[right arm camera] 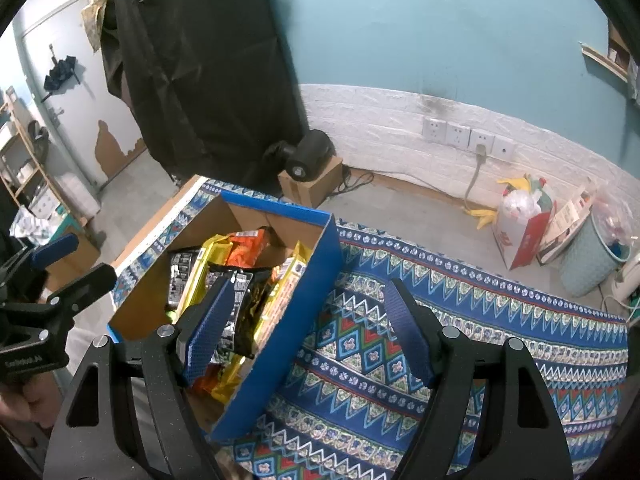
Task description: Organize snacks
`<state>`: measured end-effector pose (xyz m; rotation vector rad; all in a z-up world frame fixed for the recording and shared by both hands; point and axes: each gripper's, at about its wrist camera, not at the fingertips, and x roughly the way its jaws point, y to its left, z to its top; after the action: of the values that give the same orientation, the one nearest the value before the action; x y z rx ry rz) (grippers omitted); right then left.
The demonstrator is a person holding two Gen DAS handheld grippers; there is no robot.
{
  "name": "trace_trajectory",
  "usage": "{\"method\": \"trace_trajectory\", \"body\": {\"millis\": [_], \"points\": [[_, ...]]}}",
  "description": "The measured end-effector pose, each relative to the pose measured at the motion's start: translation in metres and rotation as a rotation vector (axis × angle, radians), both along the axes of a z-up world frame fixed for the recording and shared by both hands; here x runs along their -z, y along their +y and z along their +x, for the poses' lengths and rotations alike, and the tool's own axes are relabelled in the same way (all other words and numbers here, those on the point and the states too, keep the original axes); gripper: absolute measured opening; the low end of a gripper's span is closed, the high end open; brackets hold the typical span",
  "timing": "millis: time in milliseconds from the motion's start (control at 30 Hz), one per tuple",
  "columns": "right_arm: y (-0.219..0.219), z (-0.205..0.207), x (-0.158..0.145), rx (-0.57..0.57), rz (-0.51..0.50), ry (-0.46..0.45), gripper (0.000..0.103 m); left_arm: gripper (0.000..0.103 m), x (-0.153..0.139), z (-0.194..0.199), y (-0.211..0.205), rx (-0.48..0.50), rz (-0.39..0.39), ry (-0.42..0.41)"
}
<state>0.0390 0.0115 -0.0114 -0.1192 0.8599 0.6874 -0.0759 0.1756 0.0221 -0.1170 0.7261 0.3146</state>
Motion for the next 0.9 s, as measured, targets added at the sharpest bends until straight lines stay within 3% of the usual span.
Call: {"method": "trace_trajectory", "body": {"millis": [900], "points": [[-0.0037,0.0015,-0.0005,-0.002,0.000,-0.001,0.076,0.099,0.0033,0.0020,0.0042,-0.007,-0.007,0.006]]}}
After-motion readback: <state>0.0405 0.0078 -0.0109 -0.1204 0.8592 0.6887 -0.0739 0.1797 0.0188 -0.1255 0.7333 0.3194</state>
